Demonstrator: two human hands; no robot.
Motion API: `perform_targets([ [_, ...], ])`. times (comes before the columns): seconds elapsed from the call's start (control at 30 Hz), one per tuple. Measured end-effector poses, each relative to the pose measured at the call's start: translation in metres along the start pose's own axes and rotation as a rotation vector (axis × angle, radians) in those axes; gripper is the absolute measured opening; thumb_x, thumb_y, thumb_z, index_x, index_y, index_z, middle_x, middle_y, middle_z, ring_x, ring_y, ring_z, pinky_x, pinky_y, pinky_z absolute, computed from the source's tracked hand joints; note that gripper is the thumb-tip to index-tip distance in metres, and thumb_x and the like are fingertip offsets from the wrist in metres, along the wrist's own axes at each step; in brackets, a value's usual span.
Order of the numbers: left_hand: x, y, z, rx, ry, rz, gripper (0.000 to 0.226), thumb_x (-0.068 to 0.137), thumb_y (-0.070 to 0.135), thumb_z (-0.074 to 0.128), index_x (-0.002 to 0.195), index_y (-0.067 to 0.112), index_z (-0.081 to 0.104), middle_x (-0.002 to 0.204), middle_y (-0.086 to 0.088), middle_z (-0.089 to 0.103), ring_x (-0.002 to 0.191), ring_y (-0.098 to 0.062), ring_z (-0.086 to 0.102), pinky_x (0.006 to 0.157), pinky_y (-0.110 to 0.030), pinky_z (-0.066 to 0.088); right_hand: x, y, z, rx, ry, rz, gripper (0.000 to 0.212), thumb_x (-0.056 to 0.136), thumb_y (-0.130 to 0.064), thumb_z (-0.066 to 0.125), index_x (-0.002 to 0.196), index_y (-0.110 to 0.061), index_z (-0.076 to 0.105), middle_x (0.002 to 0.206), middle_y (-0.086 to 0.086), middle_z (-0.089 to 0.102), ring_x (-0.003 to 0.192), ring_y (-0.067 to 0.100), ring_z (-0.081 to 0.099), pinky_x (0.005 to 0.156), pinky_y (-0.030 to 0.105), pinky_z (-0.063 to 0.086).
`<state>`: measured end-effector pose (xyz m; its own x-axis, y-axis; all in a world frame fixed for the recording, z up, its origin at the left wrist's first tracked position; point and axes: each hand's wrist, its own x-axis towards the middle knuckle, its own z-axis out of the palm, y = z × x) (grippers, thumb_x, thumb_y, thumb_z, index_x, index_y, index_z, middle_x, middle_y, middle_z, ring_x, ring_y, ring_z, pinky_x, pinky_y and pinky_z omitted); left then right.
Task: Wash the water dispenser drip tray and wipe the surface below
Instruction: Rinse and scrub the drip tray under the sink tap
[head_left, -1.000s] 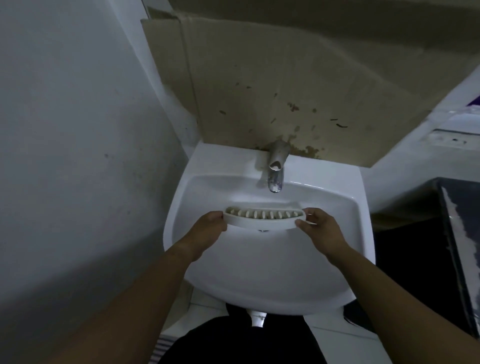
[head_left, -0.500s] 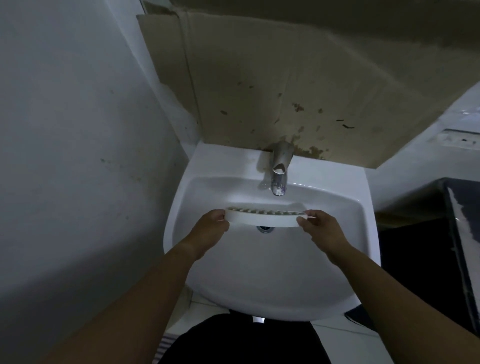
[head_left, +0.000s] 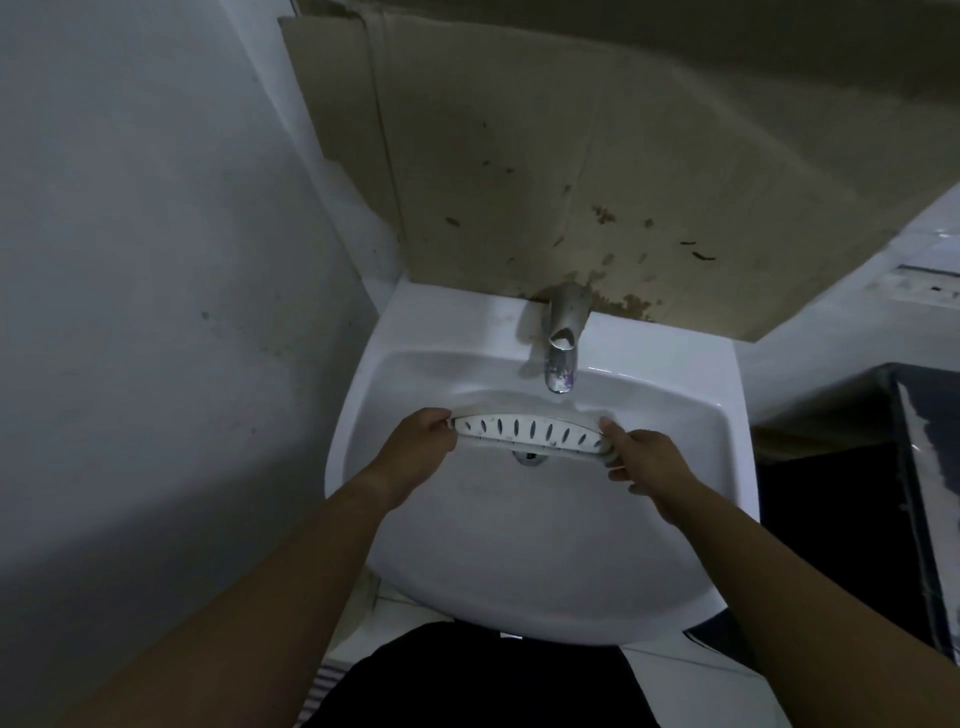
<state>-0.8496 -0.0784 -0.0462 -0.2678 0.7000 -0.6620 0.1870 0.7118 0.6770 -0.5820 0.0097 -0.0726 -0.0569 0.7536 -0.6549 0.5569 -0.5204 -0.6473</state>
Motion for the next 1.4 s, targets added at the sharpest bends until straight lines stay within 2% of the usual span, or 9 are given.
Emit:
perform_targets([
  [0.1, -0.001, 0.001, -0.001, -0.010, -0.002, -0.003, 0.014, 0.085, 0.010, 0.051, 0.090, 0.020, 0.059, 0.088, -0.008, 0.054, 0.079, -0.020, 0.047, 0.072, -0.033, 0.036, 0.002, -0.001, -0.001, -0.018, -0.001, 0.056, 0.057, 0.092, -0.058, 0.053, 0.083, -0.004, 0.070, 0.082, 0.011, 0.071, 0.068, 0.023, 0.065, 0.057, 0.025, 0.040],
  [0.2, -0.001, 0.000, -0.002, -0.018, -0.012, 0.001, 0.027, 0.075, 0.017, 0.051, 0.096, 0.008, 0.066, 0.083, -0.010, 0.053, 0.077, -0.020, 0.045, 0.070, -0.034, 0.033, 0.002, -0.003, -0.001, -0.040, 0.000, 0.105, 0.061, 0.091, -0.062, 0.051, 0.077, -0.005, 0.068, 0.076, 0.011, 0.068, 0.066, 0.024, 0.064, 0.057, 0.025, 0.038],
  [0.37, -0.002, 0.002, -0.004, -0.062, -0.050, -0.011, 0.013, 0.084, 0.013, 0.055, 0.081, 0.023, 0.064, 0.092, -0.006, 0.056, 0.085, -0.019, 0.049, 0.075, -0.035, 0.037, 0.002, -0.009, -0.002, -0.012, -0.002, 0.139, 0.058, 0.092, -0.061, 0.050, 0.082, -0.006, 0.067, 0.080, 0.011, 0.062, 0.067, 0.023, 0.057, 0.053, 0.025, 0.043],
  [0.5, 0.002, -0.002, -0.003, -0.146, -0.033, -0.015, 0.022, 0.092, 0.019, 0.054, 0.111, 0.017, 0.066, 0.107, -0.010, 0.065, 0.091, -0.019, 0.057, 0.076, -0.032, 0.044, -0.004, -0.014, -0.006, -0.033, -0.097, 0.209, 0.055, 0.093, -0.060, 0.050, 0.087, -0.008, 0.067, 0.084, 0.010, 0.070, 0.072, 0.023, 0.064, 0.063, 0.026, 0.042],
  [0.6, 0.003, -0.003, -0.002, -0.221, -0.014, -0.050, 0.031, 0.095, 0.020, 0.055, 0.124, 0.014, 0.056, 0.117, -0.010, 0.062, 0.103, -0.020, 0.063, 0.087, -0.033, 0.051, -0.006, -0.013, -0.009, -0.034, -0.267, 0.225, 0.044, 0.093, -0.053, 0.055, 0.108, -0.013, 0.065, 0.097, 0.007, 0.076, 0.087, 0.023, 0.071, 0.077, 0.034, 0.051],
  [0.83, 0.003, -0.001, 0.011, -0.165, 0.000, 0.008, 0.039, 0.080, 0.031, 0.063, 0.118, 0.025, 0.053, 0.102, 0.011, 0.058, 0.099, -0.016, 0.062, 0.098, -0.045, 0.051, -0.010, -0.013, -0.010, -0.236, -0.386, 0.037, 0.057, 0.070, -0.051, 0.083, 0.113, -0.026, 0.055, 0.104, 0.006, 0.071, 0.093, 0.022, 0.071, 0.077, 0.040, 0.059],
  [1.13, 0.011, 0.015, 0.027, -0.137, 0.031, 0.046, 0.034, 0.069, 0.039, 0.064, 0.101, 0.028, 0.060, 0.114, 0.006, 0.060, 0.109, -0.019, 0.061, 0.099, -0.045, 0.051, -0.009, -0.032, -0.025, -0.538, -0.458, -0.052, 0.074, 0.062, -0.083, 0.063, 0.110, -0.026, 0.061, 0.096, 0.001, 0.071, 0.087, 0.017, 0.069, 0.075, 0.034, 0.056],
  [1.3, 0.015, 0.030, 0.040, 0.117, 0.013, 0.132, 0.046, 0.087, 0.025, 0.063, 0.131, 0.017, 0.053, 0.129, -0.002, 0.055, 0.114, -0.017, 0.056, 0.088, -0.023, 0.045, 0.005, -0.027, -0.029, -0.629, -0.304, -0.221, 0.065, 0.062, -0.072, 0.075, 0.110, -0.030, 0.062, 0.100, -0.006, 0.067, 0.086, 0.011, 0.064, 0.077, 0.030, 0.056],
  [1.4, 0.015, 0.060, 0.035, 0.298, 0.133, 0.438, 0.065, 0.087, 0.024, 0.063, 0.146, 0.015, 0.036, 0.148, -0.005, 0.040, 0.131, -0.023, 0.046, 0.106, -0.034, 0.040, 0.019, -0.027, -0.033, -0.857, -0.126, -0.388, 0.071, 0.057, -0.067, 0.080, 0.112, -0.029, 0.057, 0.106, -0.005, 0.067, 0.092, 0.017, 0.064, 0.081, 0.036, 0.053],
])
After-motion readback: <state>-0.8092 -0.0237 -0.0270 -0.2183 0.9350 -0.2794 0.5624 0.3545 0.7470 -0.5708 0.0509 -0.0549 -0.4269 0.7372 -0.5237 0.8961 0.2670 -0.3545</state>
